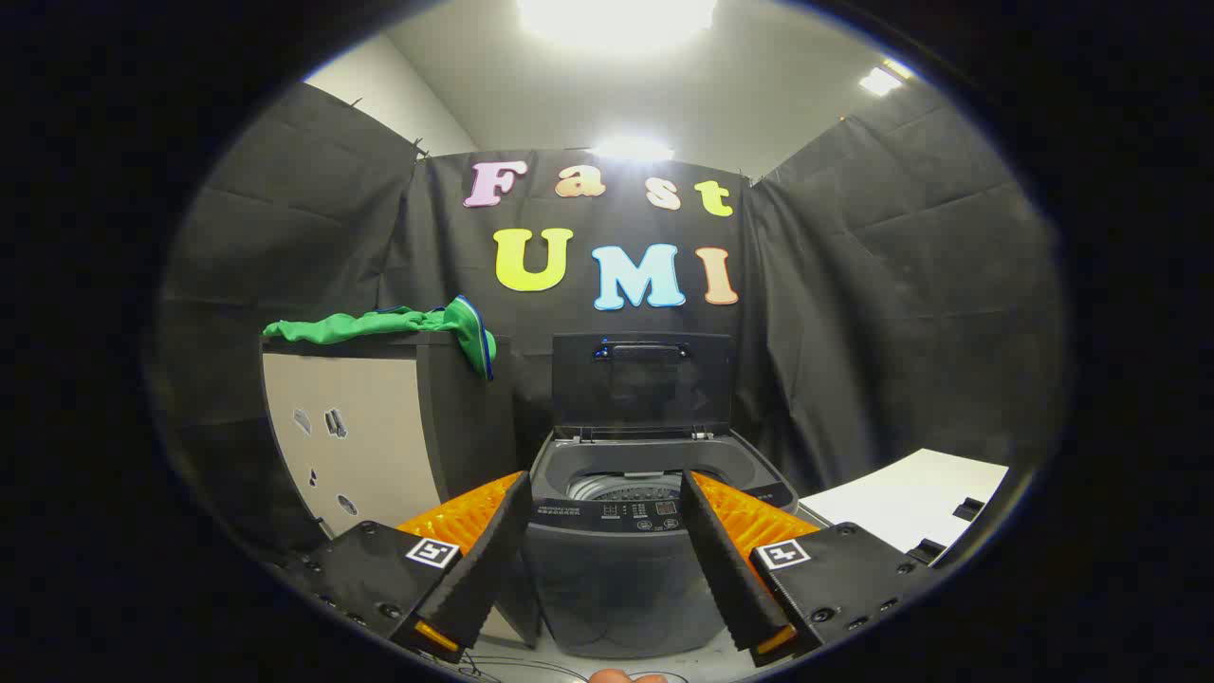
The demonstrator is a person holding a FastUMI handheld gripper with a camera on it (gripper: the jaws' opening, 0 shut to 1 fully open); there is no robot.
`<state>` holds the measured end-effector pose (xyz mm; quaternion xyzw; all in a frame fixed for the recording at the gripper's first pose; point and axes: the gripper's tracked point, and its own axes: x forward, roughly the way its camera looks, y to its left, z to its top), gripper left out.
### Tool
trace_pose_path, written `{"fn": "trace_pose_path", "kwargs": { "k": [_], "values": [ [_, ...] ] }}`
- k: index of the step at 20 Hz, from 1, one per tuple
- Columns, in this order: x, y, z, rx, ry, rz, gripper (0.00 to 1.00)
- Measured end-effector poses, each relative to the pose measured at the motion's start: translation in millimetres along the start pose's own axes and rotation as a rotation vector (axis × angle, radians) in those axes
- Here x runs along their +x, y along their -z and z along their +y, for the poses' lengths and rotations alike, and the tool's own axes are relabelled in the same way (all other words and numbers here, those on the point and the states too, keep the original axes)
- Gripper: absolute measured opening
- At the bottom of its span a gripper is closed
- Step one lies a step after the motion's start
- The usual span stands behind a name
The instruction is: Put the clothes into the washing machine and then close the washing machine lid.
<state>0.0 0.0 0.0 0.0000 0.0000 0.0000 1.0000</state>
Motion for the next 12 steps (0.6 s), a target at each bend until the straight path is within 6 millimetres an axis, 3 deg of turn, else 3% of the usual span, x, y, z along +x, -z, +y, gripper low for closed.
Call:
{"fn": "trace_pose_path", "kwargs": {
  "k": [12],
  "values": [
    [2.0,-2.2,3.6,-0.014,-0.009,0.000,0.98]
  ]
}}
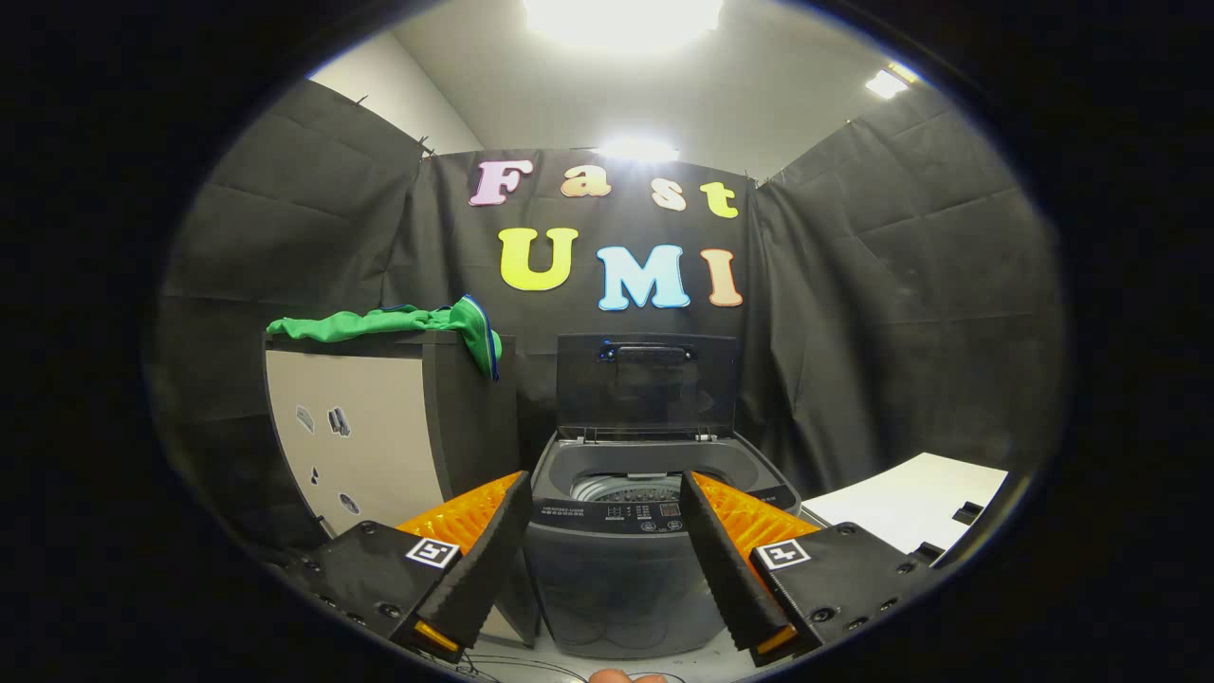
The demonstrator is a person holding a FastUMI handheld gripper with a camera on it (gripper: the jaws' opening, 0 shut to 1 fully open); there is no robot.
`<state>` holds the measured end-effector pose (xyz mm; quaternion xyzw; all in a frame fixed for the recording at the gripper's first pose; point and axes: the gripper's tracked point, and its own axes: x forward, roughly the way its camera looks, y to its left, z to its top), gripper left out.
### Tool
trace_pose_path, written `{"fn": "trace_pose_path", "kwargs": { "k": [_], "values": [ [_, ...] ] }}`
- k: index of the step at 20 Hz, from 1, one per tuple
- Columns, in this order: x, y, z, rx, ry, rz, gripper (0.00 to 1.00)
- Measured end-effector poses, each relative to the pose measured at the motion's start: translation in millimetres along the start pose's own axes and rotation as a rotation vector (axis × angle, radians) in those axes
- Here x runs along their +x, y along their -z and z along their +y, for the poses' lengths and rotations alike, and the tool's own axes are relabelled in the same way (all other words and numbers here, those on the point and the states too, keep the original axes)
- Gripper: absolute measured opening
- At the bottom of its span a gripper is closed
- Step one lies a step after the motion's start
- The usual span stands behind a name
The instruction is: Put the clothes into the washing machine and then close the washing machine lid.
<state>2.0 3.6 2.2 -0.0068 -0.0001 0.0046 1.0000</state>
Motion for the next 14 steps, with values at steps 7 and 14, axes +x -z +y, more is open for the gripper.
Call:
{"fn": "trace_pose_path", "kwargs": {
  "k": [7,14],
  "values": [
    [-2.4,1.3,-1.1,-0.003,0.002,0.002,0.98],
    [-5.1,-3.1,1.3,-0.003,-0.009,0.003,0.98]
  ]
}}
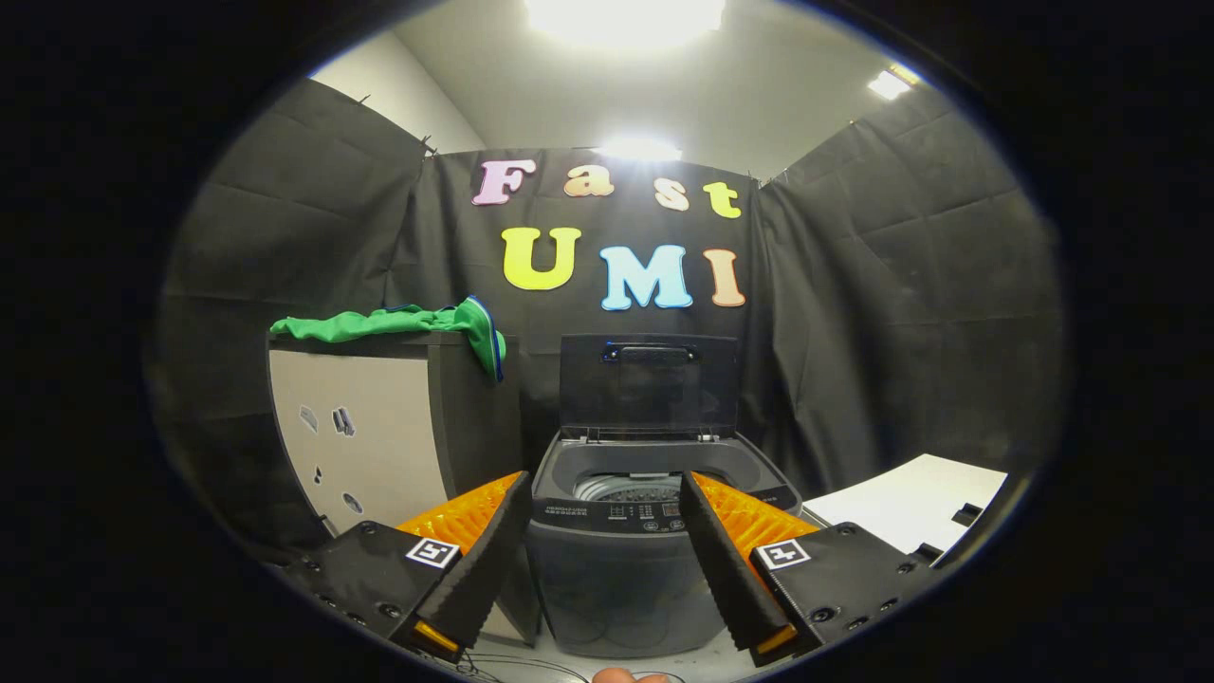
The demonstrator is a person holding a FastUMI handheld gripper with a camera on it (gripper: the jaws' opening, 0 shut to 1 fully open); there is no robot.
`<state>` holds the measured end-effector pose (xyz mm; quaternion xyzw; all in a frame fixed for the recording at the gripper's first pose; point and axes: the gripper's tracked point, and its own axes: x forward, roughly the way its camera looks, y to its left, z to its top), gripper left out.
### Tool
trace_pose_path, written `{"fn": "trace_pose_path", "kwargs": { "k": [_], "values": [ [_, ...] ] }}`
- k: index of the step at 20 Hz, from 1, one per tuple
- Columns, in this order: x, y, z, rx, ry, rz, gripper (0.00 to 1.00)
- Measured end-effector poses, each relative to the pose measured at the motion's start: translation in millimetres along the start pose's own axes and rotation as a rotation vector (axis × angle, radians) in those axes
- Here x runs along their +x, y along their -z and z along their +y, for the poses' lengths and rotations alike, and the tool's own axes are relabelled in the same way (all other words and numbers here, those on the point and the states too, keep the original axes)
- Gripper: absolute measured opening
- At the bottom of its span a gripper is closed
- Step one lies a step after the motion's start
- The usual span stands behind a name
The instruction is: Put the clothes into the washing machine and then close the washing machine lid.
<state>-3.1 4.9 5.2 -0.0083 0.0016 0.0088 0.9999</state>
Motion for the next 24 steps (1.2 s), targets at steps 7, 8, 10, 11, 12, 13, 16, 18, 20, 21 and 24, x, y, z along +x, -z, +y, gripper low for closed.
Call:
{"fn": "trace_pose_path", "kwargs": {
  "k": [7,8,10,11,12,13,16,18,20,21,24],
  "values": [
    [0,-20,10,0.043,-0.010,0.042,0.98],
    [1,-26,9,0.049,0.000,0.046,0.98],
    [5,-37,19,0.065,-0.019,0.063,0.97],
    [7,-50,31,0.067,-0.050,0.054,0.97],
    [9,-62,38,0.063,-0.066,0.045,0.95],
    [10,-74,41,0.055,-0.072,0.030,0.95],
    [19,-107,73,-0.002,-0.138,0.010,0.95],
    [25,-133,100,-0.046,-0.210,-0.001,0.95],
    [26,-156,117,-0.045,-0.249,-0.011,0.97],
    [30,-170,130,-0.037,-0.268,-0.022,0.97],
    [44,-204,159,0.006,-0.313,-0.018,0.97]
  ]
}}
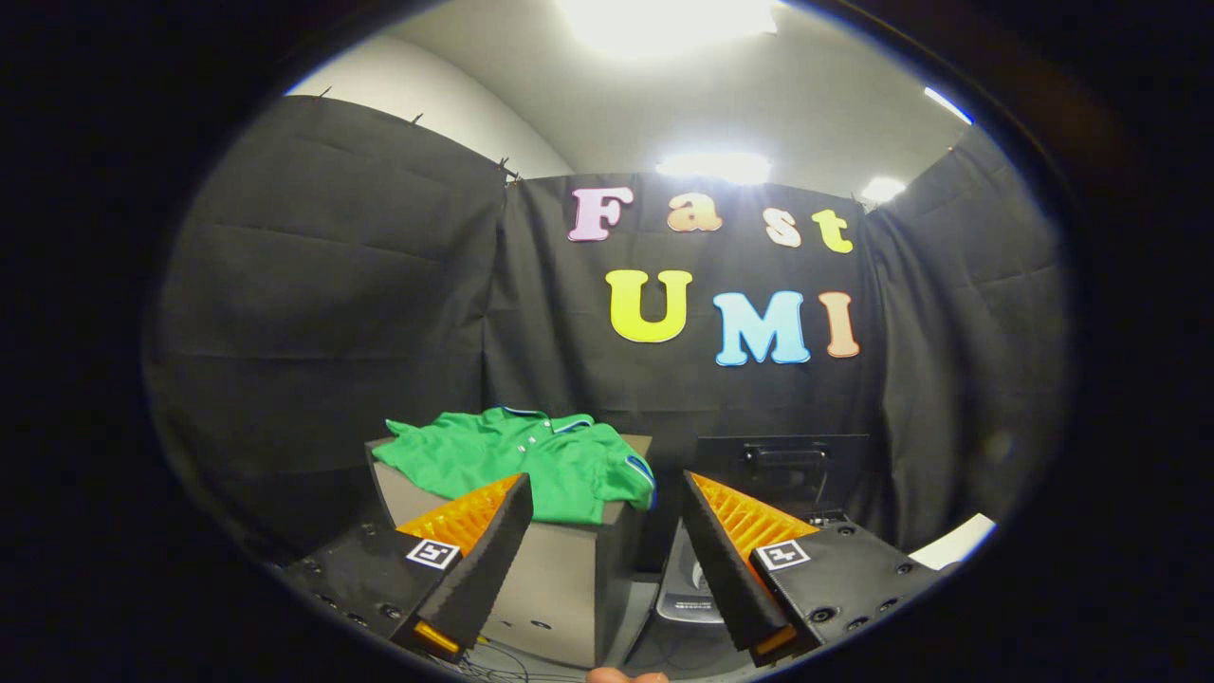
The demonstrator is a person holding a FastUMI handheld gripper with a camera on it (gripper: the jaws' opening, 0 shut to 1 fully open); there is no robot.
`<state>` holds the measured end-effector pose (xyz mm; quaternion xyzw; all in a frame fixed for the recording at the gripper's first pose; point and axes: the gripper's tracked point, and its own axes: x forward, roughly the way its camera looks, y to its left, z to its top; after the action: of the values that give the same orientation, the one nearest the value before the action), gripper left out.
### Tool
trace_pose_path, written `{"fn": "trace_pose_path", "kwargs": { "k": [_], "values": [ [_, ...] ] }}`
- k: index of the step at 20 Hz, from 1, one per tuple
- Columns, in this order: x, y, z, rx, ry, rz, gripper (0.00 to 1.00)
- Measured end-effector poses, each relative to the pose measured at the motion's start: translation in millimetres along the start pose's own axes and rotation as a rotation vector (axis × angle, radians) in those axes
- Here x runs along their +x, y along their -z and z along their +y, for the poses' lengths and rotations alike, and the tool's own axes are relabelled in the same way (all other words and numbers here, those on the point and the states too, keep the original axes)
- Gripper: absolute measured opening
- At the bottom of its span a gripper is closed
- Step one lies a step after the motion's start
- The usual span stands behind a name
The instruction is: Put the clothes into the washing machine and then close the washing machine lid.
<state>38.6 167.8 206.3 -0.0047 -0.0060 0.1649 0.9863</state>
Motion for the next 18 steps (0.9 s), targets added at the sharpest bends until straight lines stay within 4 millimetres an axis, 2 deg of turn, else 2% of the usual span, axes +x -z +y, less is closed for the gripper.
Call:
{"fn": "trace_pose_path", "kwargs": {
  "k": [1,3,5,8,10,11,16,18],
  "values": [
    [12,-4,11,0.037,-0.024,0.017,0.97],
    [37,-9,17,0.149,-0.044,0.061,0.97],
    [66,2,15,0.225,-0.024,0.133,0.97],
    [98,4,3,0.113,0.046,0.137,0.97],
    [121,11,8,0.045,0.052,0.155,0.98],
    [131,17,15,0.028,0.046,0.179,0.98],
    [175,9,60,-0.036,0.023,0.244,0.98],
    [189,12,78,-0.037,0.012,0.288,0.98]
  ]
}}
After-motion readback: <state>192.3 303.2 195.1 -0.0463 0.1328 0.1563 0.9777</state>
